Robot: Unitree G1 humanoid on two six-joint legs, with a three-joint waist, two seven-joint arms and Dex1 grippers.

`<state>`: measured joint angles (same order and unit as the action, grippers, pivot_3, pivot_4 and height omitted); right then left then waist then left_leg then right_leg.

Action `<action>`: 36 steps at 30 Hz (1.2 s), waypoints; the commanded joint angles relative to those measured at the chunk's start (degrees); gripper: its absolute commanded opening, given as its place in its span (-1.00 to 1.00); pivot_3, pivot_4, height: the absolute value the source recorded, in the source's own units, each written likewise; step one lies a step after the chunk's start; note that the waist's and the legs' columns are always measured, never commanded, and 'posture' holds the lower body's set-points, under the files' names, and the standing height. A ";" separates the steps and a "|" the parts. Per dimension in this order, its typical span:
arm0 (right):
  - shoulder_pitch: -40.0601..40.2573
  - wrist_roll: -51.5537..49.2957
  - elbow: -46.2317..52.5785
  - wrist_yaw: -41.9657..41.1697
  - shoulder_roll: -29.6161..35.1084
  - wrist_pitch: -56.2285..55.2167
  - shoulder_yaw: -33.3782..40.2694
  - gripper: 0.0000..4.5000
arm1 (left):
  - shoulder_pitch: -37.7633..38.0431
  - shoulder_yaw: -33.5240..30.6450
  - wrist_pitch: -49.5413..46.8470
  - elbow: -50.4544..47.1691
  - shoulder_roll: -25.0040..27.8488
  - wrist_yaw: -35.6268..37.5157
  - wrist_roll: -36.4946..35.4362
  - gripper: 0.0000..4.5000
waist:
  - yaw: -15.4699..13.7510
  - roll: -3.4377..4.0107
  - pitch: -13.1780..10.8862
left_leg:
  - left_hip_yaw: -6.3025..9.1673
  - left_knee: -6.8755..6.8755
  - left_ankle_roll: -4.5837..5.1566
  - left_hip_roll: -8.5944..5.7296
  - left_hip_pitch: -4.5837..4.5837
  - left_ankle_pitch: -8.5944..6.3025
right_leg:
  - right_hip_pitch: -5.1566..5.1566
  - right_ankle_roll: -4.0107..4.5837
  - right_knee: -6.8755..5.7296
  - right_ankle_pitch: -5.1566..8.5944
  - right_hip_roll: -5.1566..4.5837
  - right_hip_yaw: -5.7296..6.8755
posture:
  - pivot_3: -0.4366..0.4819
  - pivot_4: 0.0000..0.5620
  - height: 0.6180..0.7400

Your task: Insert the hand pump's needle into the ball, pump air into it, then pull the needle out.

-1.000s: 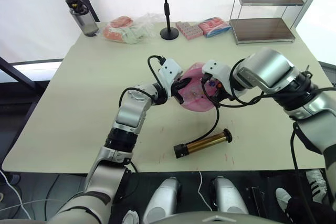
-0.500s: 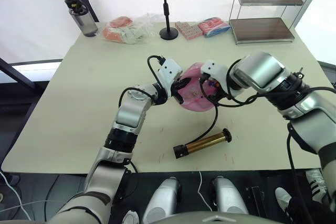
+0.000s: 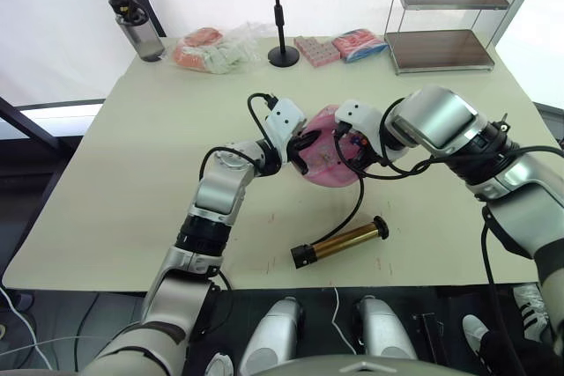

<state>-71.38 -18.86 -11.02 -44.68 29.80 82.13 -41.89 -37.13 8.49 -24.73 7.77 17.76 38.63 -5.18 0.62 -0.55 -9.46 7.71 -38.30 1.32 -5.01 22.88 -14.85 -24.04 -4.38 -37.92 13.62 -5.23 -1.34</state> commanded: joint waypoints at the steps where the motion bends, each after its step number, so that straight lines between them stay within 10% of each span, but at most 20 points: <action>1: -1.25 0.95 1.08 -0.60 -0.05 -1.03 0.75 -0.86 | 0.51 0.92 -0.17 -1.74 -0.53 0.16 -0.29 -0.96 | 0.00 0.00 0.00 | 0.00 0.00 0.00 0.00 0.00 0.00 | 0.00 0.00 0.00 0.00 0.00 0.00 | -0.05 -0.47 1.00; 36: 0.78 3.29 1.23 -1.96 0.29 -2.75 -0.11 -0.86 | 1.06 0.87 -0.12 -1.55 -0.33 0.16 -0.24 -0.96 | 0.02 0.00 0.00 | 0.00 0.01 0.00 0.00 0.00 0.00 | 0.00 0.00 0.00 0.00 0.00 0.00 | -0.05 -0.47 1.00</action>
<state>-70.23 -16.44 -10.17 -46.66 30.16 80.32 -42.46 -36.78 8.46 -24.73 7.43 17.79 38.55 -5.19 0.65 -0.55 -9.46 7.72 -38.30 1.32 -5.01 22.88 -14.85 -24.05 -4.38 -37.91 13.62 -5.23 -1.34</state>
